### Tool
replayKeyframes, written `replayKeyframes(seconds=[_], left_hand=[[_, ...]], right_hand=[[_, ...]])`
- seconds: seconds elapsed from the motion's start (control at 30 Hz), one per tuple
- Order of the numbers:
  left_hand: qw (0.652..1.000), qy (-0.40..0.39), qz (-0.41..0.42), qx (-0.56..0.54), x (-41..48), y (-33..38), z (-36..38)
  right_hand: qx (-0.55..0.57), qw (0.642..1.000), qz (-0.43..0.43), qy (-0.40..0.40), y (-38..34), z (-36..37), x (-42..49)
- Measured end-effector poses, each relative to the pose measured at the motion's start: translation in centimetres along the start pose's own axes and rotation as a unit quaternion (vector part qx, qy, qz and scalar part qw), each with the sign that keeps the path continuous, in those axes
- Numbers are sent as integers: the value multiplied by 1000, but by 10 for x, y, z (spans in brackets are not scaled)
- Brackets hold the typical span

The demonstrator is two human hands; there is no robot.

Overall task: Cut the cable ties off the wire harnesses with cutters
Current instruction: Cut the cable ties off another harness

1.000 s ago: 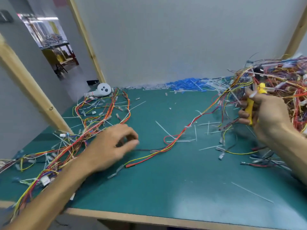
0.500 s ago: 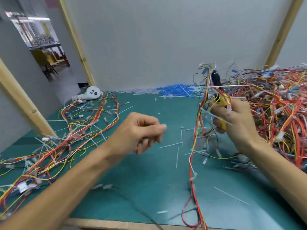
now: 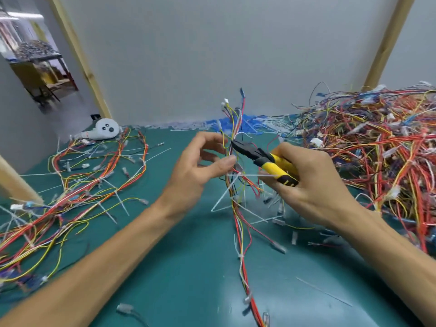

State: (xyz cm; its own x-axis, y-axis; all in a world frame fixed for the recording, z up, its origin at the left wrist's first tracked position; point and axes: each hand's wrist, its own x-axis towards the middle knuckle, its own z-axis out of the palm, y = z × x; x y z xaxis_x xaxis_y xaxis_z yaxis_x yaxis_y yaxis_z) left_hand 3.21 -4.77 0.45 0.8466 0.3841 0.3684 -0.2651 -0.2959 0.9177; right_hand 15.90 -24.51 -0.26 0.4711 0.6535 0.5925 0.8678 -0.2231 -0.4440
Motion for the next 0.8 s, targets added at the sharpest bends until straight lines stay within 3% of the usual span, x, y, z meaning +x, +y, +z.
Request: replayKeyframes(seconds=[0.07,0.27,0.47,0.8], left_hand=[[999,-27,-2,-36,0,-3,-4],[990,-13,-34,-138,-4,-6,-3],[988,-5,-22,-152,-12,-10,7],[985,-28,-56,-163,-16,-10,6]], right_hand=[[0,1000,1,-3,0,2,-1],[-27,1000,-2,4,-2,2,-1],[-70,998,-1,-6,-4,1,-3],[-48,999,-4,-15,-6,6,-5]])
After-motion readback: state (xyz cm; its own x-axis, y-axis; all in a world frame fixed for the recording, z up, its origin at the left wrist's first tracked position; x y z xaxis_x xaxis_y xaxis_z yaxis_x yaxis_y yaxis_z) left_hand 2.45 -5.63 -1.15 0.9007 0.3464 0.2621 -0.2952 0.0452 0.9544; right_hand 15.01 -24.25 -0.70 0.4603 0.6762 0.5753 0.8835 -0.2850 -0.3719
